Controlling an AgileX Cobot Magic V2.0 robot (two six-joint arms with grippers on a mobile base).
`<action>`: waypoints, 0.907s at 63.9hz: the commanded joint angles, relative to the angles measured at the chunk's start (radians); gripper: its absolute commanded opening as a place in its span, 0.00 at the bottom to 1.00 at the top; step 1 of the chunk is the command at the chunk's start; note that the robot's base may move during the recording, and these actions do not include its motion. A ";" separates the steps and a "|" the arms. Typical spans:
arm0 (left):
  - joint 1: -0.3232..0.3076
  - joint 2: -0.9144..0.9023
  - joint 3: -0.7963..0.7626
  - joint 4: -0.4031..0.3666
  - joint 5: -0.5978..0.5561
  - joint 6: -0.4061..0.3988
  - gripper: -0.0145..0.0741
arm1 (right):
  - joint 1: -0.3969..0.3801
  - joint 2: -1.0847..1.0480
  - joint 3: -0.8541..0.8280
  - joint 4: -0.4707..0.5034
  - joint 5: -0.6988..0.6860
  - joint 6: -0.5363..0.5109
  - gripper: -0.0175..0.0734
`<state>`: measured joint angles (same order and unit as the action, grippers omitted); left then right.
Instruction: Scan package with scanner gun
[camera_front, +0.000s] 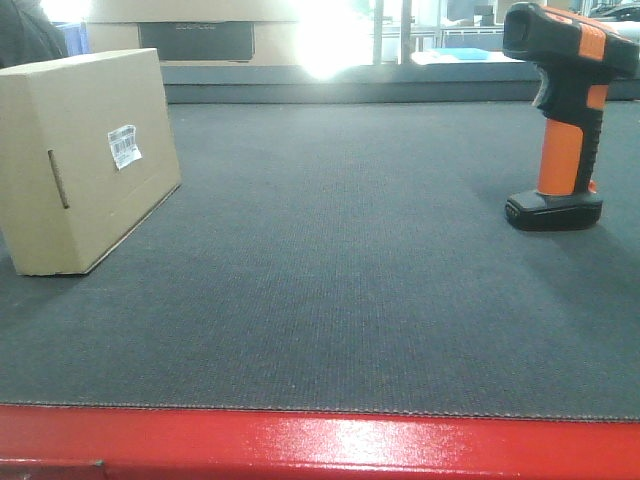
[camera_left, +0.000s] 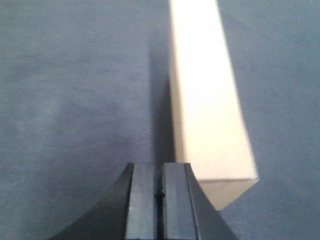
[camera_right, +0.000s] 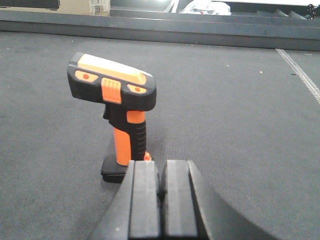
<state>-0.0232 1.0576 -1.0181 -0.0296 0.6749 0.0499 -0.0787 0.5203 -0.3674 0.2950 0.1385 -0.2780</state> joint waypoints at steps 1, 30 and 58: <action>0.013 -0.107 0.107 0.012 -0.109 -0.009 0.04 | -0.008 -0.029 0.010 -0.005 -0.003 -0.005 0.02; 0.013 -0.615 0.538 0.035 -0.456 -0.001 0.04 | -0.008 -0.044 0.010 -0.005 -0.018 -0.005 0.02; 0.013 -0.761 0.587 0.035 -0.456 -0.001 0.04 | -0.008 -0.044 0.010 -0.005 -0.018 -0.005 0.02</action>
<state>-0.0132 0.3019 -0.4342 0.0000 0.2411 0.0511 -0.0787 0.4824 -0.3605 0.2950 0.1444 -0.2780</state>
